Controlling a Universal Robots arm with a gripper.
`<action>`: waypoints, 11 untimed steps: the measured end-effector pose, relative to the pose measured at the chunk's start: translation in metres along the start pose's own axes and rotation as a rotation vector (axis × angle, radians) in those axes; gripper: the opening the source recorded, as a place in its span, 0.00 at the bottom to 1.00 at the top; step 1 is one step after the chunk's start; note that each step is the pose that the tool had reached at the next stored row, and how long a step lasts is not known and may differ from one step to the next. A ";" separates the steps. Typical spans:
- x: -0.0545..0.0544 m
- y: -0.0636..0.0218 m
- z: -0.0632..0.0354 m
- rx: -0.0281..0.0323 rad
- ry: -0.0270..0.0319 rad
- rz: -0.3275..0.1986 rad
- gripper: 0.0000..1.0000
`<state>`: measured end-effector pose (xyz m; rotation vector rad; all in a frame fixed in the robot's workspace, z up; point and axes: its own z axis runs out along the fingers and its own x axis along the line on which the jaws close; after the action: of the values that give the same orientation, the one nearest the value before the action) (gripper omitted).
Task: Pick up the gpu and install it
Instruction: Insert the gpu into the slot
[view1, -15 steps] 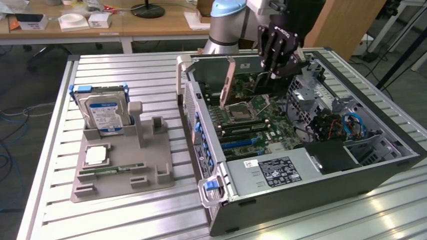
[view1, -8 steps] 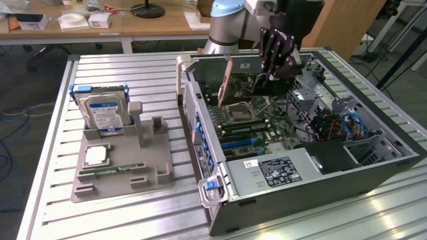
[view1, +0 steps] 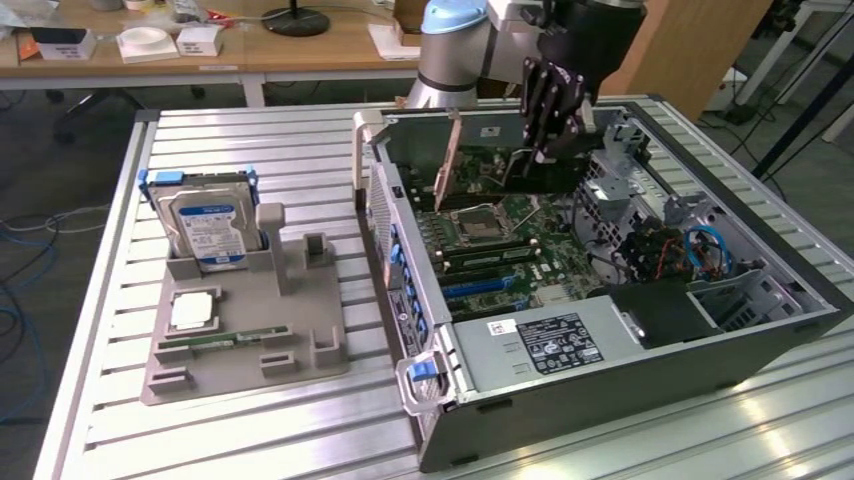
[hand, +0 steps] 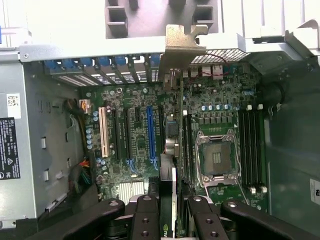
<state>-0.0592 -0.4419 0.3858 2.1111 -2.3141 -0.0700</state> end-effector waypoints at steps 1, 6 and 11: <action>0.000 0.0000 0.0008 0.0000 0.0000 0.000 0.26; 0.000 -0.0001 0.0016 0.0001 -0.0001 0.000 0.26; 0.000 -0.0001 0.0024 0.0003 -0.0001 0.000 0.26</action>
<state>-0.0592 -0.4419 0.3834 2.1113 -2.3143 -0.0698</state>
